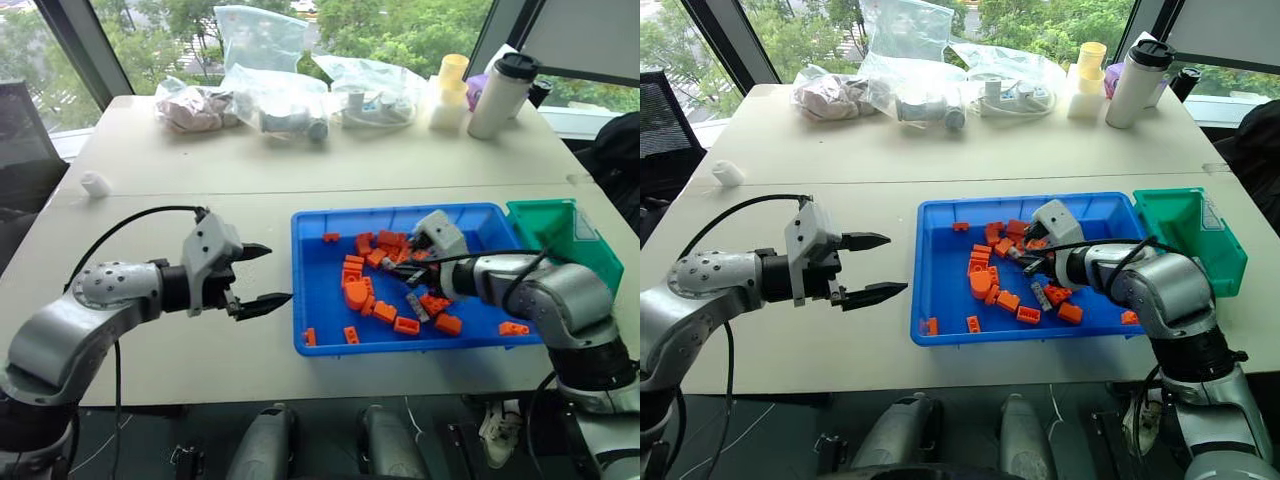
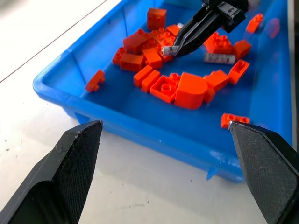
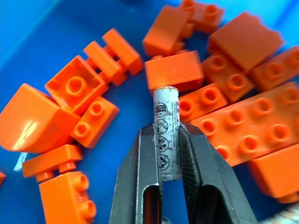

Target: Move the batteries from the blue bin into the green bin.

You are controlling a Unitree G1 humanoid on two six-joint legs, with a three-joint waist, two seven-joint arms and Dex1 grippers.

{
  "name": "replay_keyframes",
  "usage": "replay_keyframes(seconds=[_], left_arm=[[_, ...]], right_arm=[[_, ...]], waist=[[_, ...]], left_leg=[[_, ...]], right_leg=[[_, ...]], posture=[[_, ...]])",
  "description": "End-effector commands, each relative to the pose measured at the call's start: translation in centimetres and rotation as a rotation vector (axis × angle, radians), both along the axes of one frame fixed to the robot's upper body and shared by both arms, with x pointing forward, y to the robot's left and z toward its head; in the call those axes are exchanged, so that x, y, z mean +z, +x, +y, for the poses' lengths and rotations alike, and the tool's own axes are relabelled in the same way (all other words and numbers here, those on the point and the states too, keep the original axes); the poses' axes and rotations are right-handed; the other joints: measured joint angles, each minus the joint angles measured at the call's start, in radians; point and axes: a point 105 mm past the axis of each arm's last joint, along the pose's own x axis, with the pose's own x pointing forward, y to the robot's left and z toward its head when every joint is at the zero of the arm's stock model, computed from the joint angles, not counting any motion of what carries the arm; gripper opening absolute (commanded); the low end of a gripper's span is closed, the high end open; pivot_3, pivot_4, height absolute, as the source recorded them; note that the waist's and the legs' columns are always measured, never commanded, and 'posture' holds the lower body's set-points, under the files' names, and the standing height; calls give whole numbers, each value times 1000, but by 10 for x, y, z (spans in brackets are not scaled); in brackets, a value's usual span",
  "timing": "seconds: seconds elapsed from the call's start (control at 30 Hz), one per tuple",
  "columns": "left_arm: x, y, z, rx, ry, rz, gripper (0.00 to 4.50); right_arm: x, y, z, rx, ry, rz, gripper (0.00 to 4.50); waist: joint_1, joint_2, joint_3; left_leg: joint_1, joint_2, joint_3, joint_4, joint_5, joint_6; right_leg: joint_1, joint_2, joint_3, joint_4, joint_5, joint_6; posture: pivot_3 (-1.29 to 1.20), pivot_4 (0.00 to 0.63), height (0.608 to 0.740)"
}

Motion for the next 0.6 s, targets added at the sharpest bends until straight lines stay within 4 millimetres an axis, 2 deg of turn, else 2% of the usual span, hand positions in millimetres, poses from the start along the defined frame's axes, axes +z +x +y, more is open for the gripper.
replay_keyframes(seconds=[0.03, 0.07, 0.13, 0.2, 0.27, 0.33, 0.53, 0.6], left_arm=[[31, 6, -23, -89, -155, -62, 4500], [36, 8, -29, -109, -184, -61, 4500], [34, 13, -40, -150, -172, -67, 4500], [31, 19, -49, -187, -155, -68, 4500], [25, 22, -57, -225, -135, -60, 4500], [18, 23, -63, -266, -102, -49, 4500], [2, 17, -68, -360, -37, -18, 4500], [1, 18, -66, -357, -32, -22, 4500]], right_arm=[[76, 7, -66, -236, 129, -252, 11], [87, 8, -81, -296, 154, -305, 11], [95, 8, -114, -445, 154, -358, 11], [92, 6, -140, -556, 102, -365, 11], [85, 2, -157, -626, 38, -344, 11], [76, 0, -169, -670, -20, -316, 11], [58, 0, -183, -715, -90, -264, 11], [56, 2, -187, -723, -108, -263, 1075]], waist=[[10, 0, 0], [11, -1, 0], [11, -1, -1], [0, -1, -1], [-6, -1, -1], [-12, 0, -1], [-31, 0, -1], [-29, 0, -1]], left_leg=[[0, -1, -1, 0, 0, 0], [0, -1, 0, 1, 0, 0], [1, -1, 0, 1, 0, 1], [2, -1, 0, 0, 0, 1], [2, 0, 1, 0, 0, 1], [2, 0, 1, 0, 0, 1], [2, 2, 2, 0, 0, 1], [2, 2, 2, 0, 0, 1]], right_leg=[[1, 0, -1, 0, 0, 0], [1, 0, -1, 0, 0, 0], [2, 0, -1, -1, 0, 0], [2, 1, -1, 0, 0, 0], [2, 1, 0, 0, 0, 0], [2, 2, 0, 0, 0, 0], [1, 3, 1, 1, 0, 0], [1, 4, 1, 1, 0, 0]], posture=[[0, 150, 740], [0, 150, 740], [0, 150, 740], [0, 150, 740], [0, 150, 740], [0, 150, 740], [0, 150, 740], [0, 150, 740]])
